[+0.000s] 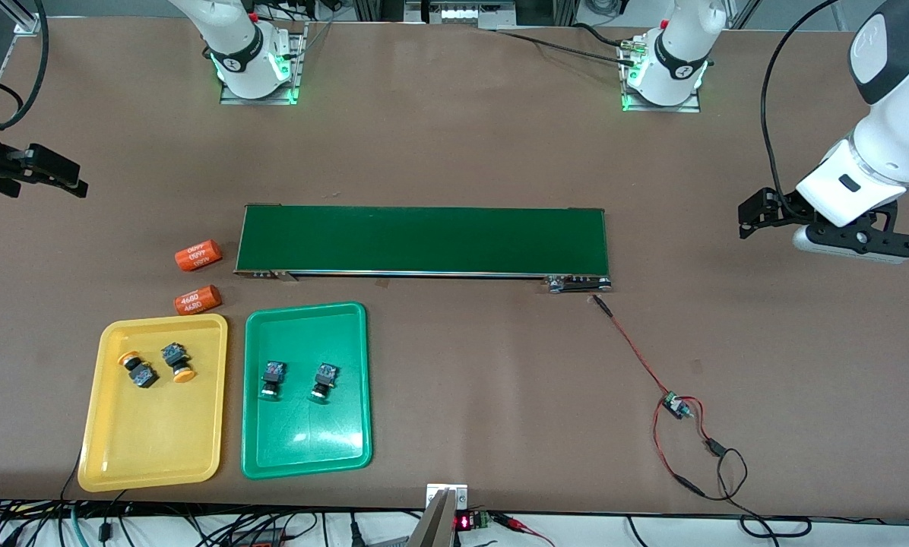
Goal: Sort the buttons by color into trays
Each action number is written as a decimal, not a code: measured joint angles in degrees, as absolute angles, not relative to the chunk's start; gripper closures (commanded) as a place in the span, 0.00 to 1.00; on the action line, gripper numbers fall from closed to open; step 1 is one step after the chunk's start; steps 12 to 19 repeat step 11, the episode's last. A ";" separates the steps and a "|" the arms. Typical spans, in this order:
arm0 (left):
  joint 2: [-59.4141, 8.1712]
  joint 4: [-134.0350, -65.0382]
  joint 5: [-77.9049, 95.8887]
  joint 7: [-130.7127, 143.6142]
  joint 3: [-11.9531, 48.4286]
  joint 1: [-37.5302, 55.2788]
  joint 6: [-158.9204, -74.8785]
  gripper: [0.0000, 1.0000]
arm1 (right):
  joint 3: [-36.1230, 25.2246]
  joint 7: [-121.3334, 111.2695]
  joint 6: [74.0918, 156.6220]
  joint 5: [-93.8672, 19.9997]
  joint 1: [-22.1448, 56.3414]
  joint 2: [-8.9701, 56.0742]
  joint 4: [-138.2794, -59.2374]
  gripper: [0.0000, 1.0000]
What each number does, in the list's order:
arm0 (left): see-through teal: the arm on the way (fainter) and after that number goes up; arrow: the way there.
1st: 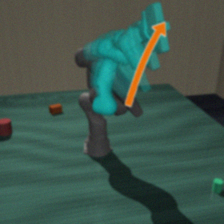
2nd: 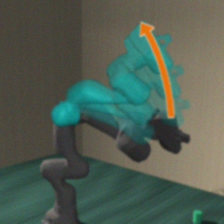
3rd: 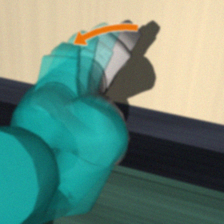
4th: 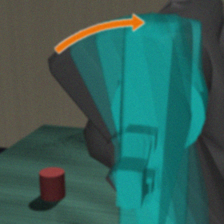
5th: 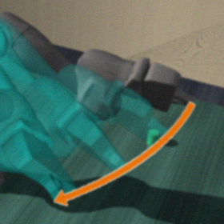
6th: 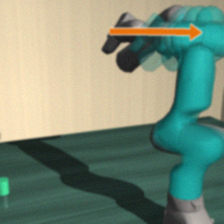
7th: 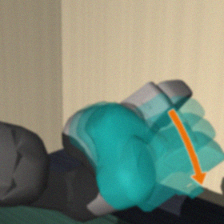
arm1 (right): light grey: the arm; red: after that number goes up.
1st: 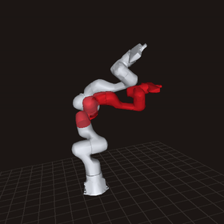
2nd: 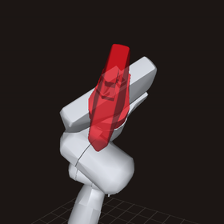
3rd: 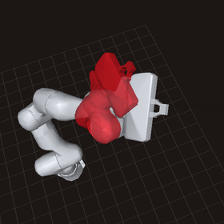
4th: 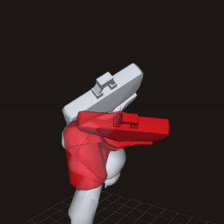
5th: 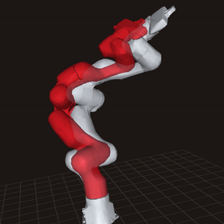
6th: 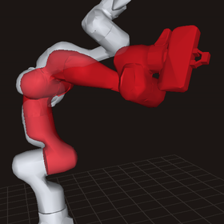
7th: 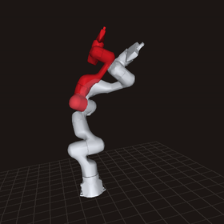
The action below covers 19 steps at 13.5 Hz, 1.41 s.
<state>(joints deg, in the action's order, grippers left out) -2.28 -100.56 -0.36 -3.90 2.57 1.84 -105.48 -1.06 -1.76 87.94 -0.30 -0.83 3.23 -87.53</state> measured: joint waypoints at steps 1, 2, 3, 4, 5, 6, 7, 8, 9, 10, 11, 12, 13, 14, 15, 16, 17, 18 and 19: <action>-2.28 -100.56 -0.36 -3.90 2.56 1.83 -105.48 0.00 | -1.06 -1.67 88.34 -0.27 -0.93 2.56 -88.61 0.00; -2.28 -100.56 -0.36 -3.90 2.54 1.78 -105.48 0.00 | -1.06 -1.65 88.44 -0.26 -1.08 2.04 -89.22 0.00; -2.28 -100.56 -0.36 -3.90 2.48 1.71 -105.48 0.00 | -1.06 -1.65 88.44 -0.26 -1.24 1.53 -89.61 0.00; -2.28 -100.56 -0.36 -3.90 2.43 1.63 -105.48 0.00 | -1.06 -1.65 88.44 -0.26 -1.32 0.95 -89.85 0.00; -2.28 -100.56 -0.36 -3.90 2.41 1.58 -105.48 0.00 | -1.04 -1.65 88.38 -0.26 -1.34 0.29 -90.15 0.00; -2.28 -100.56 -0.36 -3.90 2.40 1.58 -105.48 0.00 | -0.94 -1.65 88.13 -0.26 -1.34 -0.25 -90.40 0.00; -2.28 -100.56 -0.36 -3.90 2.40 1.58 -105.48 0.00 | -0.71 -1.65 87.46 -0.26 -1.33 -0.89 -90.84 0.00; -2.28 -100.56 -0.36 -3.90 2.40 1.58 -105.48 0.00 | -0.66 -1.65 87.36 -0.26 -1.33 -0.96 -90.97 0.00; -2.28 -100.56 -0.36 -3.90 2.41 1.58 -105.48 0.00 | -0.66 -1.65 87.36 -0.26 -1.33 -0.96 -91.07 0.00; -2.28 -100.56 -0.36 -3.90 2.41 1.58 -105.48 0.00 | -0.66 -1.65 87.36 -0.26 -1.33 -0.96 -91.12 0.00; -2.28 -100.56 -0.36 -3.90 2.41 1.58 -105.48 0.00 | -0.66 -1.65 87.36 -0.26 -1.34 -0.96 -91.12 0.00; -2.28 -100.56 -0.36 -3.90 2.41 1.58 -105.48 0.00 | -0.66 -1.65 87.36 -0.26 -1.34 -0.96 -91.12 0.00; -2.28 -100.56 -0.36 -3.90 2.41 1.58 -105.48 0.00 | -0.66 -1.65 87.36 -0.26 -1.34 -0.96 -91.12 0.00; -2.28 -100.56 -0.36 -3.90 2.41 1.58 -105.48 0.00 | -0.66 -1.65 87.36 -0.26 -1.34 -0.96 -91.12 0.00; -2.28 -100.56 -0.36 -3.90 2.41 1.58 -105.48 0.00 | -0.66 -1.65 87.36 -0.26 -1.34 -0.96 -91.12 0.00; -2.28 -100.56 -0.36 -3.90 2.41 1.58 -105.48 0.00 | -0.66 -1.65 87.36 -0.26 -1.34 -0.96 -91.12 0.00; -2.28 -100.56 -0.36 -3.90 2.41 1.58 -105.48 0.00 | -0.66 -1.65 87.36 -0.26 -1.34 -0.96 -91.12 0.00; -2.28 -100.56 -0.36 -3.90 2.41 1.58 -105.48 0.00 | -0.66 -1.65 87.36 -0.26 -1.34 -0.96 -91.12 0.00; -2.28 -100.56 -0.36 -3.90 2.41 1.58 -105.48 0.00 | -0.66 -1.65 87.36 -0.26 -1.34 -0.96 -91.12 0.00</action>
